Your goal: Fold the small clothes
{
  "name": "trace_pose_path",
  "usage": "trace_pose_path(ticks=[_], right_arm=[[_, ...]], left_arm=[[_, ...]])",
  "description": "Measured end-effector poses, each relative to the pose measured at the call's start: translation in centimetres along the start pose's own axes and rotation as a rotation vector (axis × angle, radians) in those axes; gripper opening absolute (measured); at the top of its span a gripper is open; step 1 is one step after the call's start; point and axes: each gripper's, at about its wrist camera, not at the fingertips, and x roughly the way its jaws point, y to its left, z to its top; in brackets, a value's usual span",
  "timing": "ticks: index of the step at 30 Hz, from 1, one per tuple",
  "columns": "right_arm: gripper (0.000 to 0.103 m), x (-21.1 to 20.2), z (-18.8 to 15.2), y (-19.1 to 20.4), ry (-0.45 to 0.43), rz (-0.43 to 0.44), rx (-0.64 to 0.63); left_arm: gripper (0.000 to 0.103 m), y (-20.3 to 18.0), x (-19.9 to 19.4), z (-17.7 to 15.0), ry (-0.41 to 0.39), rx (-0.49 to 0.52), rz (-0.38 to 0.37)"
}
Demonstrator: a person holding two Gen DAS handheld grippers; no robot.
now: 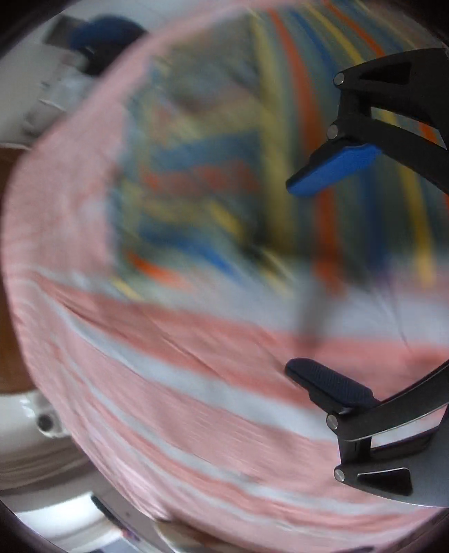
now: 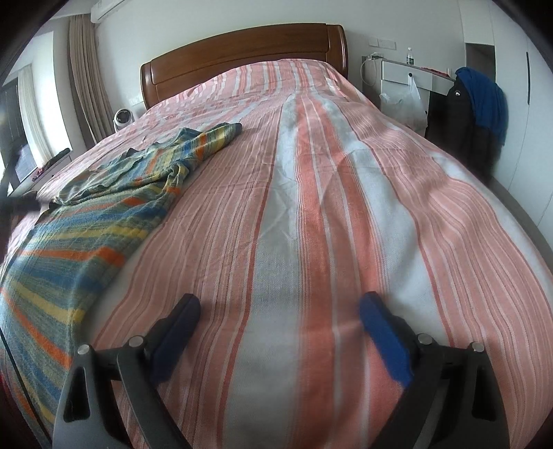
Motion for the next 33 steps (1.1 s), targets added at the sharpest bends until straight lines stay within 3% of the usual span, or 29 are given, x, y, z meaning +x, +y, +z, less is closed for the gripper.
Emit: trace_pose_path(ticks=[2,7,12,21,25,33], right_arm=[[0.092,0.0,0.0,0.0,-0.001,0.0,0.0],[0.092,0.0,0.0,0.0,-0.002,-0.001,0.0],[0.092,-0.1,0.1,0.2,0.001,-0.011,-0.005],[0.093,-0.3,0.1,0.4,0.005,-0.02,-0.008],[0.093,-0.4,0.1,0.3,0.001,-0.023,-0.009],[0.094,-0.4,0.0,0.2,-0.003,-0.01,-0.002]], left_arm=[[0.097,3.0,-1.6,-2.9,-0.046,-0.042,-0.036],[0.097,7.0,-6.6,-8.3,-0.105,-0.135,-0.042],[0.098,7.7,-10.4,-13.5,-0.191,-0.182,-0.074],[0.099,6.8,-9.7,-14.8,-0.24,-0.17,-0.081],[0.099,7.3,-7.4,-15.6,-0.194,-0.19,-0.064],[0.102,6.5,-7.4,-17.3,-0.267,-0.114,-0.039]])
